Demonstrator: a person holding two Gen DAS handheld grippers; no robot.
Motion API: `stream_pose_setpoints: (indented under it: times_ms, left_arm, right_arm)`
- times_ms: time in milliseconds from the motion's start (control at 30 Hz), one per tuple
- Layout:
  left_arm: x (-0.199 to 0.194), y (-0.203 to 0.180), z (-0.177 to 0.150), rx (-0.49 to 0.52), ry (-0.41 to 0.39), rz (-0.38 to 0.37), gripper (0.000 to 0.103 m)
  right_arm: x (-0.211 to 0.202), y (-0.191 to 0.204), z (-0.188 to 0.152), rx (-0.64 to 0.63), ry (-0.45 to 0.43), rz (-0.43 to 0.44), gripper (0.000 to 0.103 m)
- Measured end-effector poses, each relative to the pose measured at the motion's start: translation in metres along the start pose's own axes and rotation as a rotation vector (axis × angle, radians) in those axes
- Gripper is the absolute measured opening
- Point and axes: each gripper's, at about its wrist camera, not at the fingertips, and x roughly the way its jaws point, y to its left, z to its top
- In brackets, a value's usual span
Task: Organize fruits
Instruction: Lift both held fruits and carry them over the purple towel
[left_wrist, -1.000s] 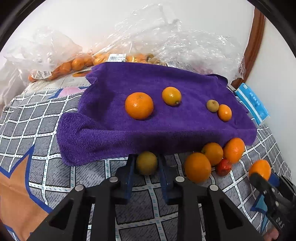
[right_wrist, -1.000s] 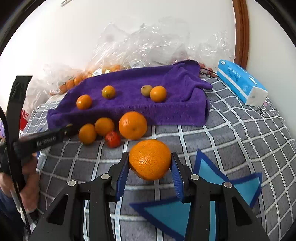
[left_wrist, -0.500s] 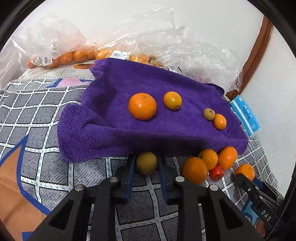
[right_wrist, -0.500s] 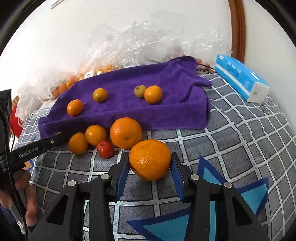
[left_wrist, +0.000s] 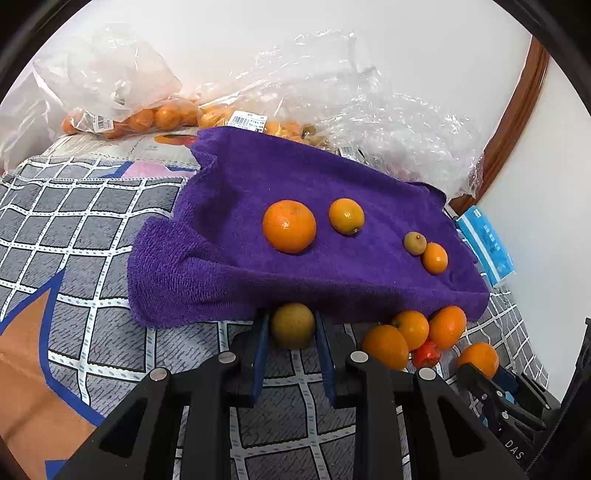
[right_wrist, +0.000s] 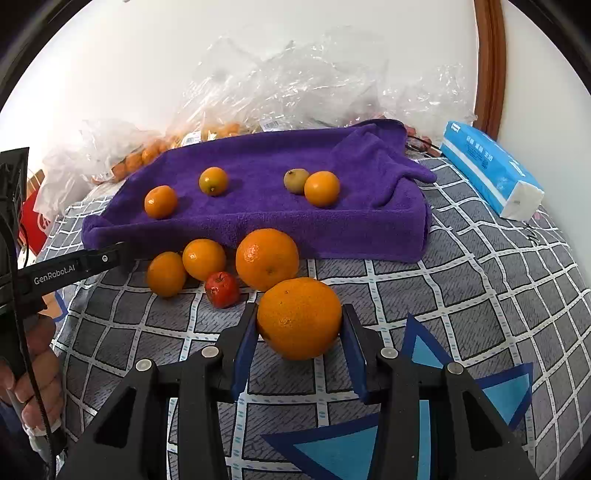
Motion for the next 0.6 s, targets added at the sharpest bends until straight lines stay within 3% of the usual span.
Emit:
stream_pose_setpoints:
  times_ms: [600]
  left_arm:
    - [-0.0071,-0.0012,0.0022,-0.010,-0.038,-0.016,0.023]
  right_arm:
    - [-0.0009,-0.0052,0.0002,0.032,-0.006,-0.004,0.044]
